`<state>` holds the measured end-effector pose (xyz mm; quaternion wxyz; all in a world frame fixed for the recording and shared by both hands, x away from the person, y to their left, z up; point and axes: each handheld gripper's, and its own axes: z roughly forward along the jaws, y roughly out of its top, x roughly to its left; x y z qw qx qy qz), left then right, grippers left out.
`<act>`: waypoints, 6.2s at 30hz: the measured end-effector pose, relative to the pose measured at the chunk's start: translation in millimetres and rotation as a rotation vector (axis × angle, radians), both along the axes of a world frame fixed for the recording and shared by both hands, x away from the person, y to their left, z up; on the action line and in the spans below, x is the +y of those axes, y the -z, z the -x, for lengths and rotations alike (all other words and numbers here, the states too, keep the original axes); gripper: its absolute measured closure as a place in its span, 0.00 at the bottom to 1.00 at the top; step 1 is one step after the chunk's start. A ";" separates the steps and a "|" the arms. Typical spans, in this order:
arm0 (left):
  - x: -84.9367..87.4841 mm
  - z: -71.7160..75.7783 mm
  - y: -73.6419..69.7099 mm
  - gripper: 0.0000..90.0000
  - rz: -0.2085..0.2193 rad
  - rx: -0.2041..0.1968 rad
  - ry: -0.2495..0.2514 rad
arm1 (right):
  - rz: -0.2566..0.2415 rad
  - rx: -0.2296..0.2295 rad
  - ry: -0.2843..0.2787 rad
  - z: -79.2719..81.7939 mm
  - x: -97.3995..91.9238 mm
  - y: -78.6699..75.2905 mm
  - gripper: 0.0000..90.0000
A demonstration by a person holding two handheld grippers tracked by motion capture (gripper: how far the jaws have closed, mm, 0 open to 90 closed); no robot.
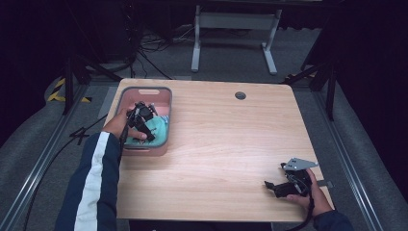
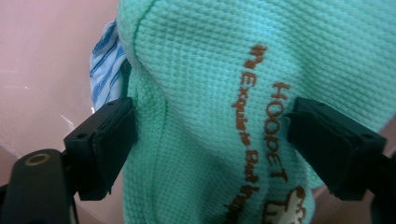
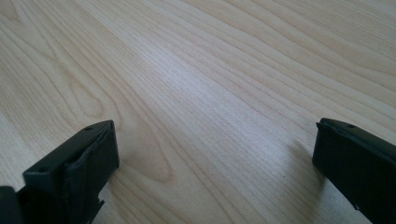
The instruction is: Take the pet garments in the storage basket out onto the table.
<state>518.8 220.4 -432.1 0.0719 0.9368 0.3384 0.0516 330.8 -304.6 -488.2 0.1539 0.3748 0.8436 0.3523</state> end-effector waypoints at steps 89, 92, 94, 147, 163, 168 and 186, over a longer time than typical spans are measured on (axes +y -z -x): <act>28.2 99.1 -105.2 0.83 0.417 -0.516 -0.110 | 0.000 0.000 0.000 0.0 0.0 0.0 0.01; 26.2 101.5 -109.6 0.83 0.431 -0.529 -0.094 | 0.000 0.000 0.000 0.0 0.0 0.0 0.01; 24.1 103.2 -111.8 0.83 0.440 -0.528 -0.095 | 0.000 0.000 0.000 0.0 0.0 0.0 0.01; -100.1 108.7 -128.8 0.83 0.499 -0.499 0.210 | 0.001 0.000 -0.001 0.3 -0.4 -0.1 0.01; -153.2 104.2 -109.3 0.83 0.466 -0.441 0.302 | -0.002 0.002 0.000 0.5 -0.4 -0.2 0.01; -164.5 100.4 -99.1 0.83 0.458 -0.422 0.310 | -0.002 0.002 0.000 0.5 -0.4 -0.2 0.01; -180.1 86.3 -59.0 0.83 0.435 -0.343 0.281 | 0.000 -0.001 -0.002 0.4 -0.7 -0.1 0.01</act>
